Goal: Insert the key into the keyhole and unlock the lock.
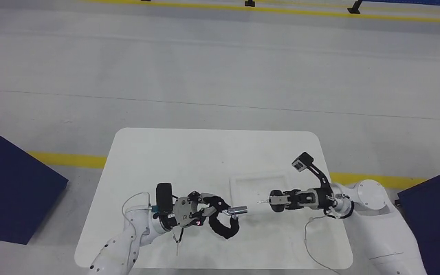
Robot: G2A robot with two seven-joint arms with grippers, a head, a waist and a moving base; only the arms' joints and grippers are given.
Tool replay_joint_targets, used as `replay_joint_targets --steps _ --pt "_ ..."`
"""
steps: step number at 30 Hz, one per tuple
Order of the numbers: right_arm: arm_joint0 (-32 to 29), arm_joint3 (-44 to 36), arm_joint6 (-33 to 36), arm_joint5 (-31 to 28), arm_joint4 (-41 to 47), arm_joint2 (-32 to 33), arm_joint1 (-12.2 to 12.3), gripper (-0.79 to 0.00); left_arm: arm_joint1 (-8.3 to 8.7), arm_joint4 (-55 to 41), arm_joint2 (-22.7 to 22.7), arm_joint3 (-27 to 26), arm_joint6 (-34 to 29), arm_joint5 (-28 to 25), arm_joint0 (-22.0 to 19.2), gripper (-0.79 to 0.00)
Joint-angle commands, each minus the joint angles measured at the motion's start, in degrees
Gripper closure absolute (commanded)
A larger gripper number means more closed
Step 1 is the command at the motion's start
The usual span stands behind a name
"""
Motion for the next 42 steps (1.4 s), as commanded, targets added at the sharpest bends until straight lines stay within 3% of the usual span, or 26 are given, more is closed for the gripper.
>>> replay_joint_targets --steps 1,15,20,42 --pt "0.38 0.22 0.83 0.51 1.48 -0.68 -0.13 0.000 0.00 0.00 0.00 0.00 0.00 0.00 0.00 0.000" --pt "1.26 0.36 1.58 1.36 3.16 -2.73 -0.50 0.000 0.00 0.00 0.00 0.00 0.00 0.00 0.00 0.000" --pt "0.69 -1.49 0.80 -2.10 2.36 -2.46 -0.47 0.000 0.00 0.00 0.00 0.00 0.00 0.00 0.00 0.000" --pt "2.52 -1.98 -0.85 -3.76 5.56 -6.61 0.11 0.000 0.00 0.00 0.00 0.00 0.00 0.00 0.00 0.000"
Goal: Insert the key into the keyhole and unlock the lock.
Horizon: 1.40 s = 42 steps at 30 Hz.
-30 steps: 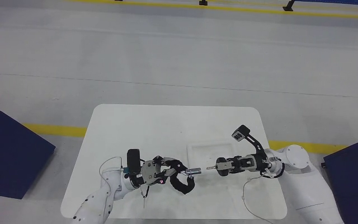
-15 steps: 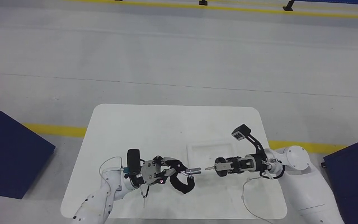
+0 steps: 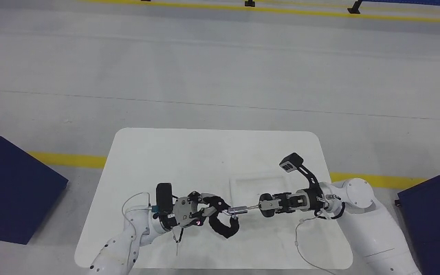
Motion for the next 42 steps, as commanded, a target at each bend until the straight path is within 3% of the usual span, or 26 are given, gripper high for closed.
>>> replay_joint_targets --steps 1,42 --pt "0.13 0.08 0.02 0.03 0.16 -0.13 0.10 0.000 0.00 0.00 0.00 0.00 0.00 0.00 0.00 0.000" --pt "-0.48 -2.13 -3.83 -3.83 -0.52 -3.31 2.46 0.000 0.00 0.00 0.00 0.00 0.00 0.00 0.00 0.000"
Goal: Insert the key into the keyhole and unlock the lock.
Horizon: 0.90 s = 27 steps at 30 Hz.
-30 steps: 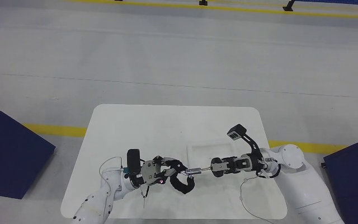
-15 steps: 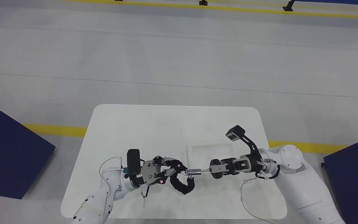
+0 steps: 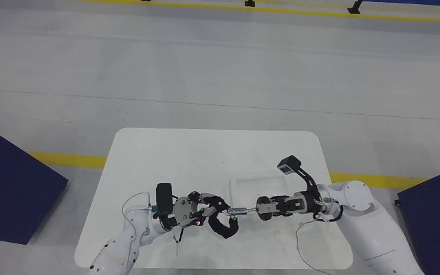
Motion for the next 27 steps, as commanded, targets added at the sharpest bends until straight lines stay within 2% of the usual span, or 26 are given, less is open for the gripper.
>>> replay_joint_targets --steps 1,27 --pt "-0.29 -0.14 -0.40 -0.40 0.09 -0.06 0.09 0.000 0.00 0.00 0.00 0.00 0.00 0.00 0.00 0.000" --pt "-2.72 0.16 -3.25 -3.24 2.66 -0.69 0.03 0.000 0.00 0.00 0.00 0.00 0.00 0.00 0.00 0.000"
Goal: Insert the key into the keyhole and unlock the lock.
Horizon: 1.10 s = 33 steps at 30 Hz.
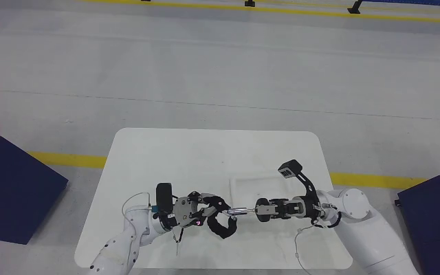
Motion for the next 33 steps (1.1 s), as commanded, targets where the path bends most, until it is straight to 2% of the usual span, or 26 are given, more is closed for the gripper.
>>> replay_joint_targets --steps 1,7,18,33 --pt "-0.11 -0.02 -0.26 -0.26 0.39 -0.01 -0.07 0.000 0.00 0.00 0.00 0.00 0.00 0.00 0.00 0.000" --pt "-0.45 -0.31 -0.75 -0.75 1.22 -0.18 -0.30 0.000 -0.01 -0.11 0.01 -0.08 -0.26 0.29 0.10 0.000" --pt "-0.66 -0.41 -1.01 -1.01 1.98 -0.21 -0.69 0.000 0.31 -4.79 -0.05 -2.81 -5.71 1.53 1.24 0.000" --pt "-0.49 -0.04 -0.87 -0.78 1.57 -0.60 -1.32 0.000 0.77 -5.95 0.41 -3.25 -7.41 2.52 0.96 0.000"
